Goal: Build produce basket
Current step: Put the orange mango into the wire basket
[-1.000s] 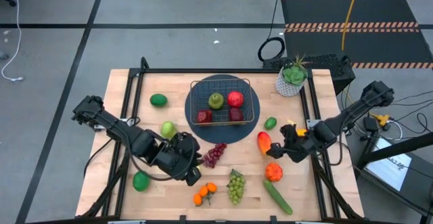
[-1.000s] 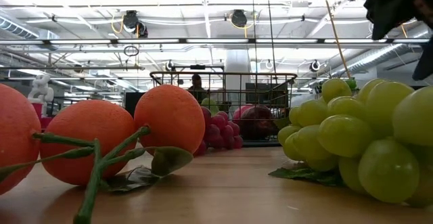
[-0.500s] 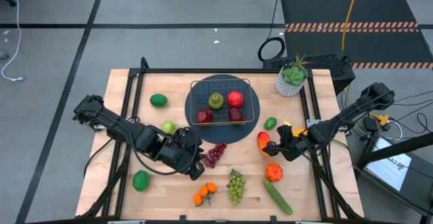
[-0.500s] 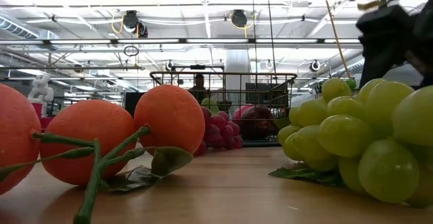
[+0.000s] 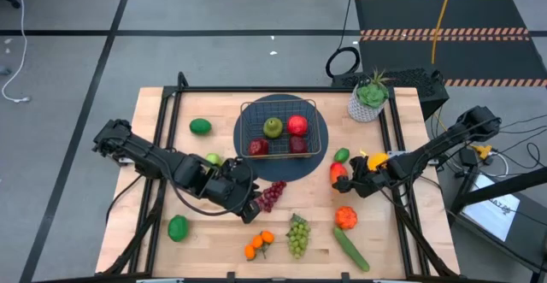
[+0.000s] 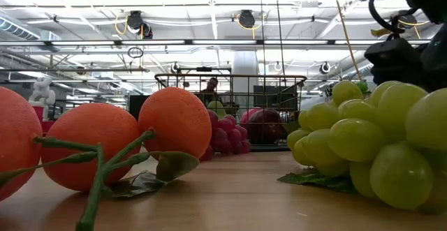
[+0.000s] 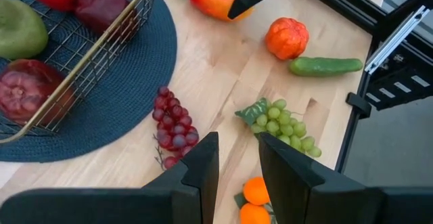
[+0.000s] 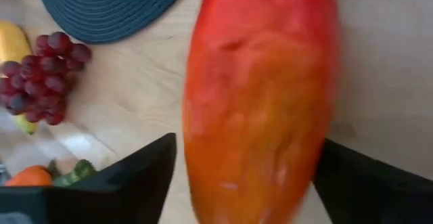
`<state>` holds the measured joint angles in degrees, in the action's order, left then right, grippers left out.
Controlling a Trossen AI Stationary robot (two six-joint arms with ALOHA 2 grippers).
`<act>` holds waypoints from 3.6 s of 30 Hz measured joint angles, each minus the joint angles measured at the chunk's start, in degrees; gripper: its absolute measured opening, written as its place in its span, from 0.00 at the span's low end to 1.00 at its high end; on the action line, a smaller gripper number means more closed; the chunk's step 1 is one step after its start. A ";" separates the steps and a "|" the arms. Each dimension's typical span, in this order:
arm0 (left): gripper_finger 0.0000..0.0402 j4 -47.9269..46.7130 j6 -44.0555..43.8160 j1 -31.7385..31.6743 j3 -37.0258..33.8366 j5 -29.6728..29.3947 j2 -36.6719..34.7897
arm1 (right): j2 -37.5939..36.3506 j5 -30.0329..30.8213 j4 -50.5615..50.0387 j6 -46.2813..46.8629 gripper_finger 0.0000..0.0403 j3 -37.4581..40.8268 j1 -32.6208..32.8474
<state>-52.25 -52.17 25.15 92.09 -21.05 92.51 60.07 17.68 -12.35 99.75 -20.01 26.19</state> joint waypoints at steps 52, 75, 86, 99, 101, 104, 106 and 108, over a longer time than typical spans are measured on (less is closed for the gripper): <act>0.26 -4.72 9.89 -16.86 -0.04 5.61 -4.07 | -0.61 -15.92 32.86 -87.45 0.57 -28.35 -32.13; 0.26 -4.62 11.55 -26.15 -0.04 5.54 -7.17 | -0.61 -17.52 32.39 -111.29 0.57 -28.35 -39.09; 0.26 -4.61 11.92 -26.28 -0.04 5.52 -7.17 | -0.59 -9.77 33.02 -64.54 0.57 -28.35 -42.19; 0.26 -9.29 24.80 -26.91 -0.07 8.78 -15.05 | 0.21 -7.28 28.02 -29.66 0.57 -28.33 -42.27; 0.26 -8.58 28.12 -27.28 0.09 8.86 -16.75 | 0.59 -4.88 28.17 -28.34 0.57 -28.31 -41.52; 0.26 -8.79 32.03 -28.68 -2.31 9.57 -19.55 | 1.04 0.24 29.22 -26.83 0.57 -28.35 -39.78; 0.26 -6.46 32.66 -29.89 -5.82 10.73 -22.88 | 1.32 3.40 29.53 -26.90 0.57 -28.27 -38.49; 0.26 -4.83 32.58 -30.79 -10.04 12.21 -26.12 | 2.27 6.06 31.91 -27.57 0.57 -28.31 -37.06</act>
<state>-57.08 -19.59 -5.64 82.06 -8.83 66.39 62.34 23.73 19.57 72.18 -48.32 -10.87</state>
